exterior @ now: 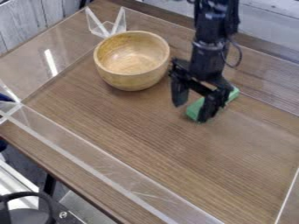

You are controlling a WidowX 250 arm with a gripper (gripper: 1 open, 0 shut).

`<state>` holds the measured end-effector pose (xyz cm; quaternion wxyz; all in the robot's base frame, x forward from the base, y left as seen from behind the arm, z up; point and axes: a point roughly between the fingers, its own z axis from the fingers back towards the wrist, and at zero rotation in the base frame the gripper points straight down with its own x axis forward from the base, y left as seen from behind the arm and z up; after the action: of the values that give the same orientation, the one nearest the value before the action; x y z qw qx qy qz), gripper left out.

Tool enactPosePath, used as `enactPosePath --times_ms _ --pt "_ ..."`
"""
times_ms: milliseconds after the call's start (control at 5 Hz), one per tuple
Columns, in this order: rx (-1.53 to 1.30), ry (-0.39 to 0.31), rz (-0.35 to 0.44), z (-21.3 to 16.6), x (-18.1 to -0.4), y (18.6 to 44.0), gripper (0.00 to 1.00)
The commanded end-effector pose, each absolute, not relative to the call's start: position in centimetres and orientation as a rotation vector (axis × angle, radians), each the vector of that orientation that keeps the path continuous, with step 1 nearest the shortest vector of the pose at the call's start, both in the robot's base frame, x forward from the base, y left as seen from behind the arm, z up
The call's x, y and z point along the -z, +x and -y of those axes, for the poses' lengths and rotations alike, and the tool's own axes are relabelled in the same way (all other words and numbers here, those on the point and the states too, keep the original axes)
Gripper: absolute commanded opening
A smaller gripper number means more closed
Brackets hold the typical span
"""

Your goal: Put the green block in the brown bowl

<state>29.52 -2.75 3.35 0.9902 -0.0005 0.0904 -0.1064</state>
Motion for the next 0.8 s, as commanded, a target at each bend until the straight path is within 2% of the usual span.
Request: enactPosePath --times_ms 0,200,600 --pt "0.246 0.001 -0.111 3.4 -3.9 31.6 1.0" --pt "0.254 -0.005 -0.114 3.4 -3.5 32.1 0.0" --pt "0.285 -0.032 -0.116 3.5 -2.9 32.6 0.0"
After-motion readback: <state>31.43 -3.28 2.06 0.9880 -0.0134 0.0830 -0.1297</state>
